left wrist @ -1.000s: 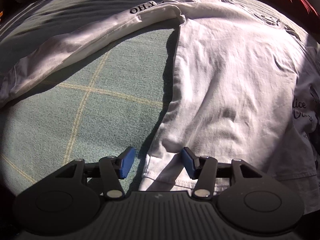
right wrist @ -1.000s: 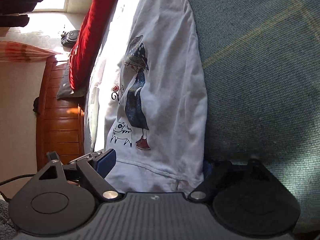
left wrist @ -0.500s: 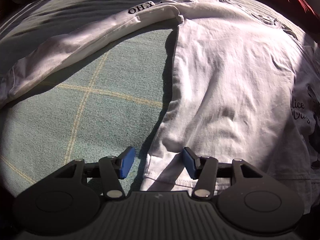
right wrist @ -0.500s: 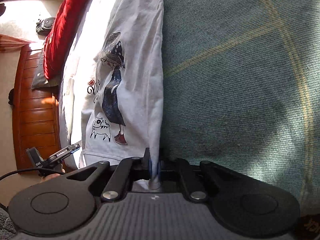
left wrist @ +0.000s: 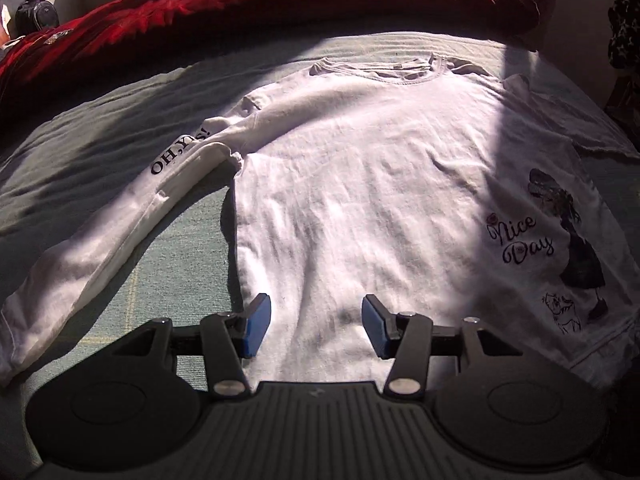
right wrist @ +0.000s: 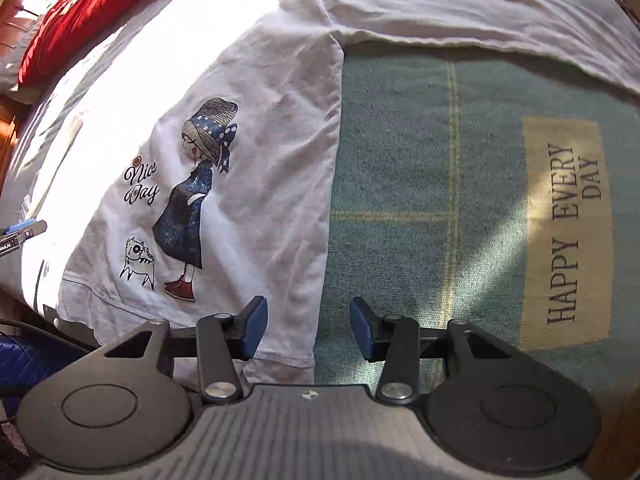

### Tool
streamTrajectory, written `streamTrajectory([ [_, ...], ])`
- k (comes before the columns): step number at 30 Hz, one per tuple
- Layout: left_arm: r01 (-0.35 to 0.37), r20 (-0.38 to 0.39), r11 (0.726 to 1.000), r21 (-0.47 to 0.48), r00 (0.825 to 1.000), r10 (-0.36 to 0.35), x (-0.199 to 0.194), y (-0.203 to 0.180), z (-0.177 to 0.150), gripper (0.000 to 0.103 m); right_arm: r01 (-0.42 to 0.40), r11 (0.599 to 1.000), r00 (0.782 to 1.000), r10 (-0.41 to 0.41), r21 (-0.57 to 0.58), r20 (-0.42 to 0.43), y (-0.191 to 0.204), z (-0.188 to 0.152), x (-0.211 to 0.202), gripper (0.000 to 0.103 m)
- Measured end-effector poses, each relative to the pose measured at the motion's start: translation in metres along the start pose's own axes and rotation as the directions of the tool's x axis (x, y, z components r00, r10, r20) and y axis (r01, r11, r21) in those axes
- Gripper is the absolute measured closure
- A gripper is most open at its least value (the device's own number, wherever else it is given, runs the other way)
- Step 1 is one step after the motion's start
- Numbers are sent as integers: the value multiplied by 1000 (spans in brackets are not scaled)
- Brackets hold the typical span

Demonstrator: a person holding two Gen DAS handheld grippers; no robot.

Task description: Fold clothes

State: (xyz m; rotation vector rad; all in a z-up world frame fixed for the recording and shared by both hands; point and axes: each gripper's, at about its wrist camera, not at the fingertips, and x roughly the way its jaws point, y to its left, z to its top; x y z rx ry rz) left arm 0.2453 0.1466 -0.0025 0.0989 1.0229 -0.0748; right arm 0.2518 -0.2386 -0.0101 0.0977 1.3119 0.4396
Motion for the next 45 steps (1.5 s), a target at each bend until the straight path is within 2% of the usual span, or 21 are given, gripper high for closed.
streamTrajectory([
  [1,14,17,998,60,1000,-15,9,-11,5,53,11,998,998,-7,-67,61,9,11,0,28],
  [3,35,51,986,164,998,-44,26,-31,12,53,23,984,991,1,-179,131,37,33,17,22],
  [5,46,65,972,231,996,-62,37,-44,9,53,35,965,984,12,-260,175,64,56,45,22],
  [7,49,30,963,266,998,-59,40,-49,-6,50,60,944,981,4,-325,196,83,66,70,22],
  [9,42,-11,967,252,999,-41,35,-45,-29,49,109,928,981,-42,-357,190,91,57,89,21],
  [11,47,-32,982,183,999,-42,14,-30,-60,45,134,920,979,-65,-370,193,90,35,89,12],
  [12,38,-60,988,148,998,-30,7,-26,-72,39,143,918,980,-79,-369,184,88,22,86,2],
  [15,17,-131,999,51,991,-10,-11,-14,-93,37,177,920,982,-143,-350,123,79,-17,78,0],
  [17,6,-149,998,58,989,2,-17,-16,-87,39,192,916,981,-173,-351,85,77,-30,74,0],
  [18,20,-118,998,56,993,-14,-18,-18,-79,42,194,916,981,-179,-350,77,79,-28,71,0],
  [20,50,-51,997,53,998,-48,-21,-21,-62,41,188,920,982,-171,-344,79,84,-19,67,0],
  [24,94,91,989,110,990,-104,2,-28,-17,40,164,905,976,-91,-393,199,113,10,67,0],
  [27,144,130,973,181,977,-169,29,-36,9,40,149,881,958,-17,-449,285,146,43,83,0],
  [29,189,84,957,220,974,-211,47,-42,15,40,144,873,957,-4,-466,289,156,56,101,0],
  [31,208,31,943,260,974,-223,53,-48,2,40,140,867,962,-5,-478,273,163,64,119,0],
  [34,199,4,930,310,978,-210,40,-52,-33,40,153,846,970,-29,-511,242,167,36,122,0],
  [36,195,-16,946,260,980,-198,26,-47,-57,37,154,833,974,-39,-531,222,166,5,115,0],
  [39,181,-43,965,190,984,-176,6,-35,-82,32,146,841,980,-52,-520,191,158,-32,100,0],
  [42,178,-91,970,165,982,-165,-3,-31,-76,32,111,870,990,-55,-481,129,148,-40,89,0],
  [44,177,-46,973,149,984,-172,-4,-25,-56,33,91,896,991,-39,-435,127,140,-31,78,0],
  [45,172,-9,975,141,985,-173,-2,-21,-44,33,94,907,986,-29,-410,162,135,-21,72,0],
])
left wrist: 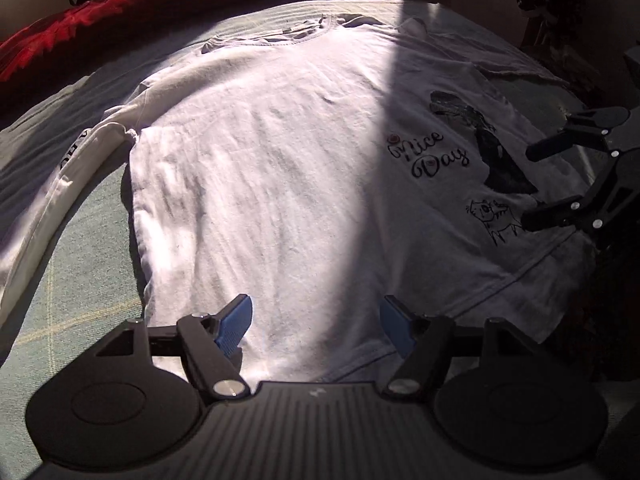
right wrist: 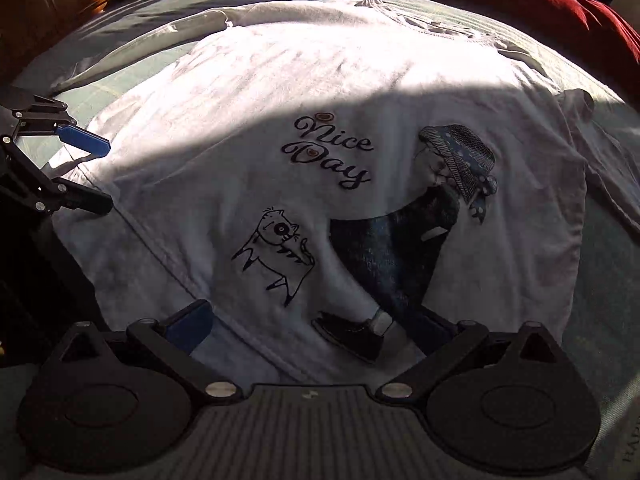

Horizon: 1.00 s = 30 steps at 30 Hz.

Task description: Fold clothes

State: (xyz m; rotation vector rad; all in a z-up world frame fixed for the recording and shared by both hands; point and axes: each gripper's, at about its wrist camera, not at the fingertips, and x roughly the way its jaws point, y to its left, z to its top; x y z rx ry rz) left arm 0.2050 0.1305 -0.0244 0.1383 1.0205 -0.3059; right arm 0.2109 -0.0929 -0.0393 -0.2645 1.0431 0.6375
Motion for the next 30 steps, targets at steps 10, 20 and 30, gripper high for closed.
streamTrajectory([
  [10,45,156,997,-67,987,-34,90,40,93,33,82,971,958,-140,225,252,-129,101,52,0],
  [20,-51,14,987,-154,998,54,38,41,25,32,143,964,981,-169,226,100,-141,32,34,0],
  [30,-72,-26,965,-252,997,67,25,14,-8,30,106,992,991,-112,74,75,-76,18,34,0],
])
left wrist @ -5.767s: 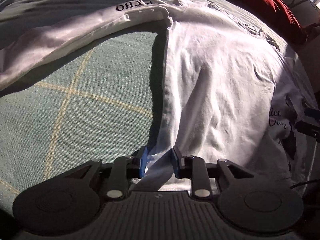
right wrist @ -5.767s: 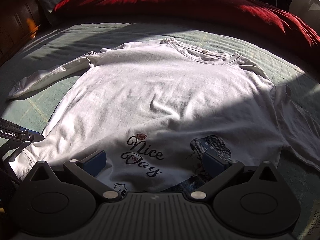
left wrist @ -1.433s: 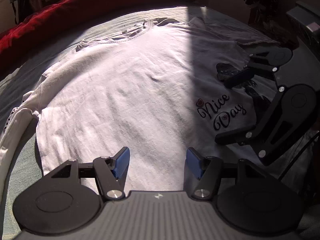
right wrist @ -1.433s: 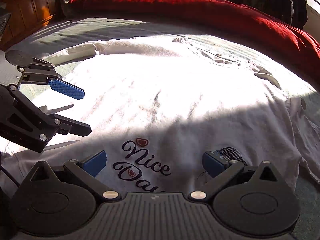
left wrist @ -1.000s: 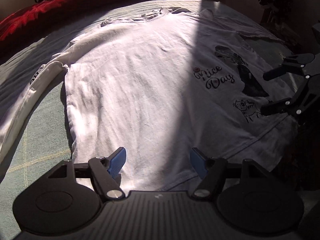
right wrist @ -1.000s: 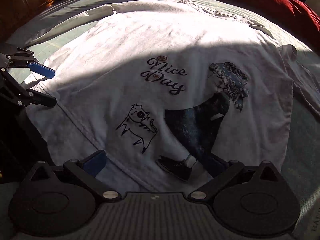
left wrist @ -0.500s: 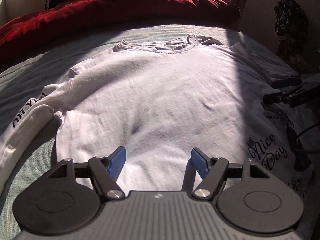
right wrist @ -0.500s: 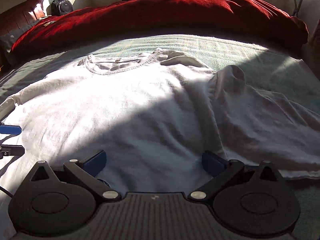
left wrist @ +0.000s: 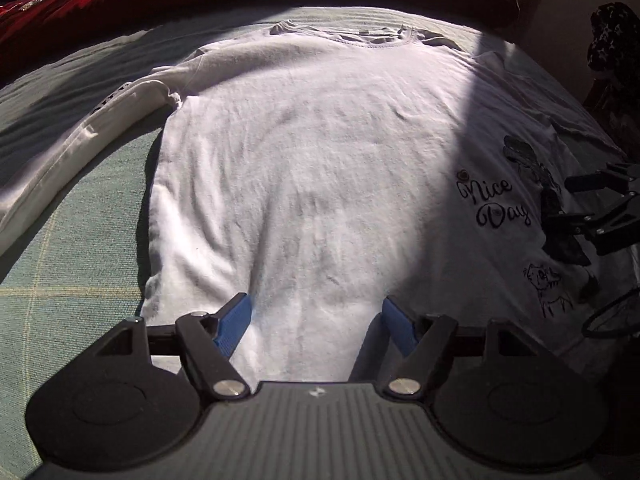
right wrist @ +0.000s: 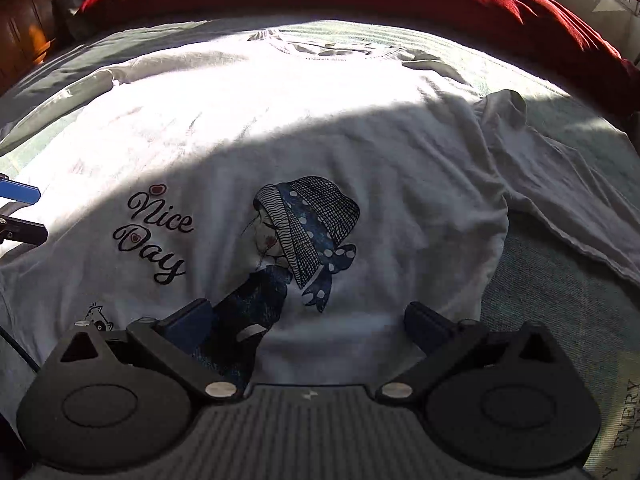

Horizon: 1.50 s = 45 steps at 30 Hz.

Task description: Fold clothes

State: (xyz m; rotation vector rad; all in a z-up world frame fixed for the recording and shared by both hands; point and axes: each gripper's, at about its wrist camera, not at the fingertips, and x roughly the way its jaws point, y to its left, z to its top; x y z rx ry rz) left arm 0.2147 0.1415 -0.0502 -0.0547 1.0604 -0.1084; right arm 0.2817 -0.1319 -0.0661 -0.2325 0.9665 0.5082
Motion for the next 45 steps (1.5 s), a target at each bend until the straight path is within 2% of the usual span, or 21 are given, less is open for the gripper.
streamTrajectory([
  [5,-52,-72,996,-66,996,47,-20,8,-11,31,8,999,998,-5,50,-63,-14,-3,-8,0],
  [9,-4,25,990,-138,1000,7,-29,18,10,31,84,996,994,-81,38,-74,-18,-2,-29,0],
  [11,35,62,989,-142,998,-26,-22,24,23,31,89,996,995,-88,13,-42,-12,1,-38,0],
  [13,52,58,990,-131,997,-44,-10,25,27,31,59,998,997,-58,8,-50,-2,3,-36,0],
  [15,52,4,990,-131,999,-52,0,27,19,31,17,1000,997,-16,11,-72,9,5,-31,0],
  [18,55,-30,995,-87,998,-57,-10,33,-2,30,-12,1000,987,15,22,-162,21,-9,-19,0],
  [22,17,-97,997,-77,995,-25,-28,47,-10,32,26,999,978,-16,48,-209,20,-23,-20,0],
  [25,50,-17,998,-46,999,-51,-37,50,5,32,53,996,970,-35,70,-239,21,-21,-17,0],
  [28,106,33,994,11,994,-106,-22,42,21,31,95,992,964,-70,86,-255,28,-18,-12,0],
  [31,30,7,996,81,999,-31,6,43,24,29,110,989,958,-78,101,-275,31,-13,-15,0],
  [32,-13,9,998,65,1000,12,11,50,24,30,109,989,955,-75,103,-286,31,-11,-16,0],
  [34,41,35,998,-53,999,-39,4,68,25,33,112,989,950,-77,99,-303,32,-10,-20,0],
  [37,31,68,996,-86,997,-25,-15,64,30,34,112,992,963,-92,63,-255,38,-1,-33,0],
  [40,122,92,993,-11,988,-120,-27,44,33,33,49,998,986,-44,26,-160,50,14,-39,0],
  [42,159,70,985,72,984,-164,-24,23,31,33,-21,999,993,16,-38,-113,63,24,-31,0],
  [44,162,26,975,150,986,-167,-16,6,24,33,-79,990,994,70,-121,-79,76,31,-21,0],
  [45,157,-2,975,159,987,-159,-12,4,18,33,-99,979,994,88,-177,-69,81,31,-16,0],
])
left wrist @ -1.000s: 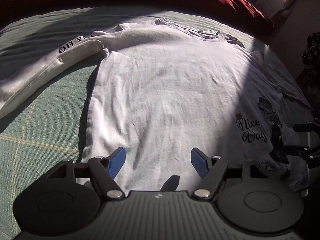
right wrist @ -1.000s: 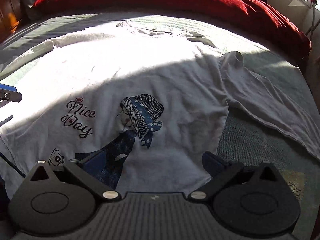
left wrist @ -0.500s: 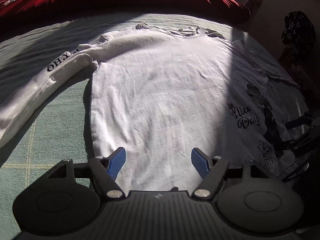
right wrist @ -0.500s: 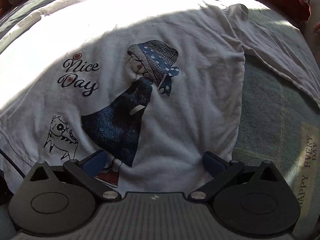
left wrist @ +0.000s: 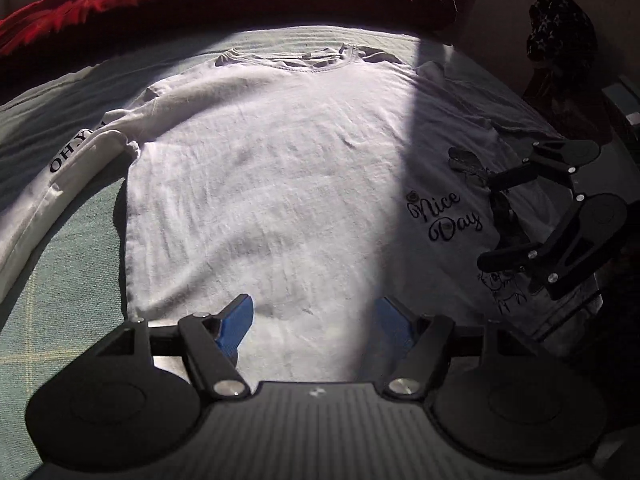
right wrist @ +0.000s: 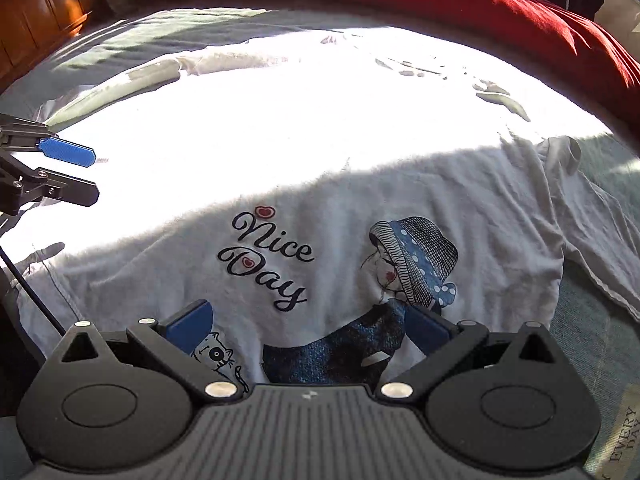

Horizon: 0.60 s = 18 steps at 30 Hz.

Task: Fold clothes
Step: 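Sweep the open right gripper across the 'Nice Day' shirt print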

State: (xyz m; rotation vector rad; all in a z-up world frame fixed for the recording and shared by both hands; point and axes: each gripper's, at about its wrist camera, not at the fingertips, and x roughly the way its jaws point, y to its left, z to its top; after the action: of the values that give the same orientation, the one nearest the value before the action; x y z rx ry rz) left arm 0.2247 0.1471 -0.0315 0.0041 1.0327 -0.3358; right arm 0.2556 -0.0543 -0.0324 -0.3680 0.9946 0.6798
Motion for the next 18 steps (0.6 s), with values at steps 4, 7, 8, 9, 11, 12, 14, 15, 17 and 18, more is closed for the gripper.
streamTrajectory([
  [4,-63,-61,998,17,996,64,-2,1,-29,31,-19,990,1000,16,-140,-16,-9,-13,13,0],
  [7,-105,-104,994,-22,989,102,-13,6,-40,29,-29,1000,998,28,-12,-59,-47,-35,2,0],
  [8,-117,-118,993,-32,987,113,-15,6,-39,29,-25,999,996,27,32,-81,-56,-42,-3,0],
  [9,-126,-126,991,-43,985,120,-17,5,-37,30,-13,998,994,20,66,-104,-62,-48,-7,0],
  [11,-124,-95,990,-71,989,117,-22,3,-29,30,21,993,993,-7,116,-120,-70,-51,-16,0],
  [12,-109,-77,991,-80,992,103,-20,1,-25,30,27,989,994,-11,144,-107,-73,-49,-20,0],
  [14,-87,-50,993,-86,995,83,-15,-6,-18,30,8,980,999,1,199,-45,-78,-42,-26,0],
  [15,-84,-38,994,-68,996,82,-11,-10,-15,30,-13,974,1000,15,224,-8,-80,-34,-24,0],
  [17,-85,-17,996,-26,996,85,-2,-21,-10,30,-53,965,998,42,257,48,-86,-17,-12,0],
  [18,-96,-10,995,-3,995,96,1,-25,-9,30,-69,962,996,52,263,70,-89,-10,-5,0],
])
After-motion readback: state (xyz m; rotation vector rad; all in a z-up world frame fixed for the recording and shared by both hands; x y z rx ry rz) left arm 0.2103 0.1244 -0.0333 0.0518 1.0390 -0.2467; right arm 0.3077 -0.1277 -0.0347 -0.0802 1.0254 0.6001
